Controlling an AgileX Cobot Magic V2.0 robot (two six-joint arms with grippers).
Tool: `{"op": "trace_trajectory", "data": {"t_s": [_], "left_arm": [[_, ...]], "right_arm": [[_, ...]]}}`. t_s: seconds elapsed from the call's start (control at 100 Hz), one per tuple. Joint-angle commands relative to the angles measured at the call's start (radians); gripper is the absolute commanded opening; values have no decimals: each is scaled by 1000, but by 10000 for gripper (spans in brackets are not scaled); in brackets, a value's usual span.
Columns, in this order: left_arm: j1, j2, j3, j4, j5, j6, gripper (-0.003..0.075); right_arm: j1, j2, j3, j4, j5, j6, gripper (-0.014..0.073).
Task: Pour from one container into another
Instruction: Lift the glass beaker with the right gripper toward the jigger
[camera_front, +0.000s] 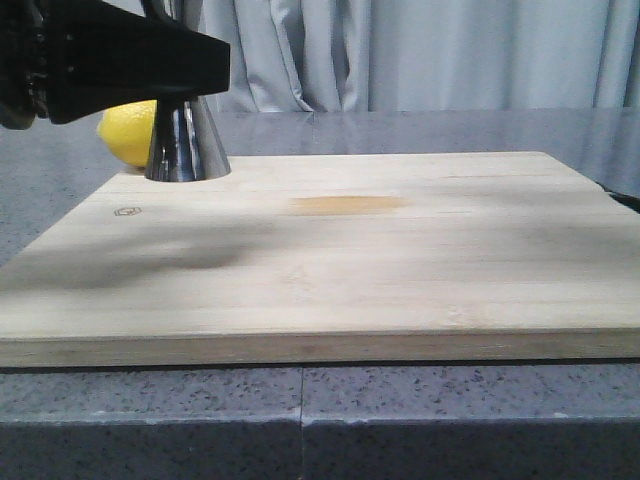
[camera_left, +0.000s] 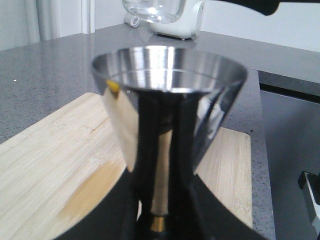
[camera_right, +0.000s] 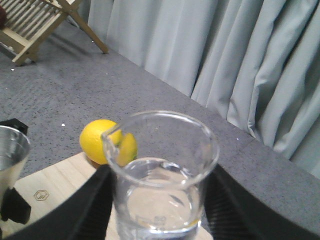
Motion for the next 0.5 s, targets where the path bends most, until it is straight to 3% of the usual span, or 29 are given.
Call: {"op": "trace_trajectory", "data": {"t_s": [0.0,0.49], "left_arm": [[1,-33,-29,-50,-62,-10,-19],[1,-33,-29,-43,-76,-10,-19]], "right_arm": [[22,-25,-56,-17,-55,-11,277],[53,31,-118,-74,-11,-11,277]]}}
